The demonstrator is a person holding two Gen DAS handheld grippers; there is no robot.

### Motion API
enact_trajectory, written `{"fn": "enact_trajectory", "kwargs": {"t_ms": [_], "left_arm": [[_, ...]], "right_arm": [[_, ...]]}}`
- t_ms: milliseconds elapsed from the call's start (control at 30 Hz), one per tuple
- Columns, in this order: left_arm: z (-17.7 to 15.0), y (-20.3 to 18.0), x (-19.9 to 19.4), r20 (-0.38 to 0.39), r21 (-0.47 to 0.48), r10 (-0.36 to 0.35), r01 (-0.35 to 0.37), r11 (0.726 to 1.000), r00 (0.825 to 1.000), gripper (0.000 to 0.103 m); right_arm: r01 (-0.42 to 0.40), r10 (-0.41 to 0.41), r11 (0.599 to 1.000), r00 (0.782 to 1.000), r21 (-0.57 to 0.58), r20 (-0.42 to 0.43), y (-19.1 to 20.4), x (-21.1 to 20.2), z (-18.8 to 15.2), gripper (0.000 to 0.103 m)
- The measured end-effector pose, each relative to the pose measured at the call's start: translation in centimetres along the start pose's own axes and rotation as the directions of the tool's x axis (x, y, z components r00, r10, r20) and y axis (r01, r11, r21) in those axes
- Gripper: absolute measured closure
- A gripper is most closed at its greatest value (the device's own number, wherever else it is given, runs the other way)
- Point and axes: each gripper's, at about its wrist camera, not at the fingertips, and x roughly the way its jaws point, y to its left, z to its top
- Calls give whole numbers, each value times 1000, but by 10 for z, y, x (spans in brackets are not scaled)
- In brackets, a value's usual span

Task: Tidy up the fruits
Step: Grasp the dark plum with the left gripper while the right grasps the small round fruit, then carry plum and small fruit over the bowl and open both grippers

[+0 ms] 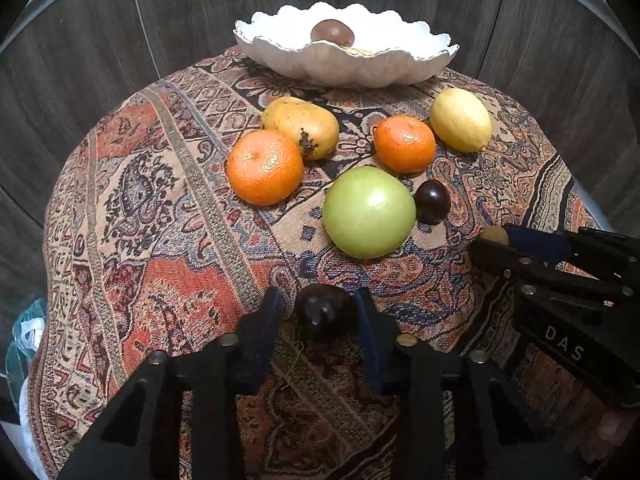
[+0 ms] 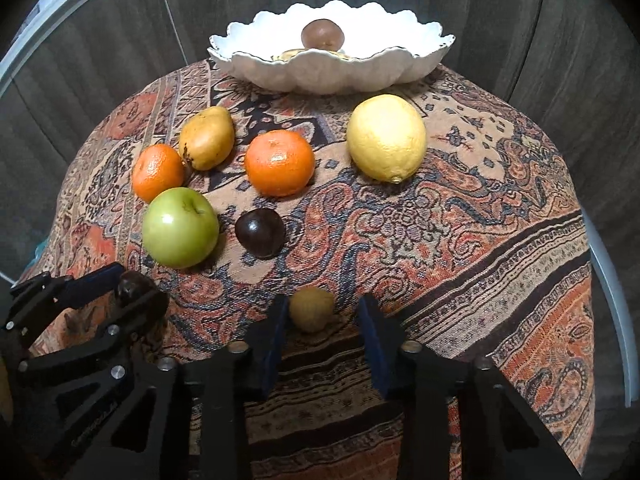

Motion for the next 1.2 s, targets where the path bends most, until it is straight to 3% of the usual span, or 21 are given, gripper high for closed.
{"fn": "enact_trajectory", "kwargs": {"t_ms": [67, 833, 1200], "left_arm": [[0, -1, 0, 1, 6, -6, 6, 1000, 1000, 74], [16, 8, -27, 65, -29, 39, -37, 999, 997, 75], [63, 10, -41, 132, -29, 26, -22, 999, 991, 75]], "right_arm": [[-2, 2, 1000, 1000, -6, 3, 1, 0, -1, 75], [-17, 16, 1000, 997, 10, 72, -2, -26, 7, 76], [-11, 6, 999, 988, 33, 151, -15, -51, 49, 76]]}}
